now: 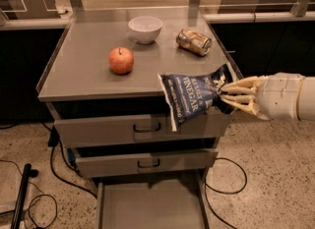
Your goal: Pick blue chip bag from bottom drawer and place on counter
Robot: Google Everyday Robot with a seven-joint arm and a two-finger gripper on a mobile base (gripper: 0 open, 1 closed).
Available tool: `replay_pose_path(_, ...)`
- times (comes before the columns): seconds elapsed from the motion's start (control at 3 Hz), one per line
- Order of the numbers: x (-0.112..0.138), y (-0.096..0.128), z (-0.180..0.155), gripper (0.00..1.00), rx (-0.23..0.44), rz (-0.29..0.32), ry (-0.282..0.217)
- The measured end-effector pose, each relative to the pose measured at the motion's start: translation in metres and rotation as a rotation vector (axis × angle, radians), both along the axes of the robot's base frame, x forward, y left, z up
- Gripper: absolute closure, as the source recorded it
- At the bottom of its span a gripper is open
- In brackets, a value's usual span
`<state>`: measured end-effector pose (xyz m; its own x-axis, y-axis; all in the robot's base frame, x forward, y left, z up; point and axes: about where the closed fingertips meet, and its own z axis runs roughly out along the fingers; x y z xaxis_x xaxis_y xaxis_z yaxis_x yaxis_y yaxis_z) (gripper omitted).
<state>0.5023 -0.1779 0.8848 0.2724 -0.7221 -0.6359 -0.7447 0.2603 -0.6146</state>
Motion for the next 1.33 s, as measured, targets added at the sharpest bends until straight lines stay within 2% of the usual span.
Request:
replay_pose_path(0.33,0.030,0.020,0.006,1.00,0.000,0.000,-0.040)
replay_pose_path(0.67,0.066,0.037,0.009,1.00,-0.016,-0.030,-0.059)
replay_pose_path(1.0,0.110,0.051,0.010,1.00,-0.028,-0.080,-0.046)
replay_pose_path(1.33,0.138,0.061,0.016,1.00,-0.047,-0.086,-0.031)
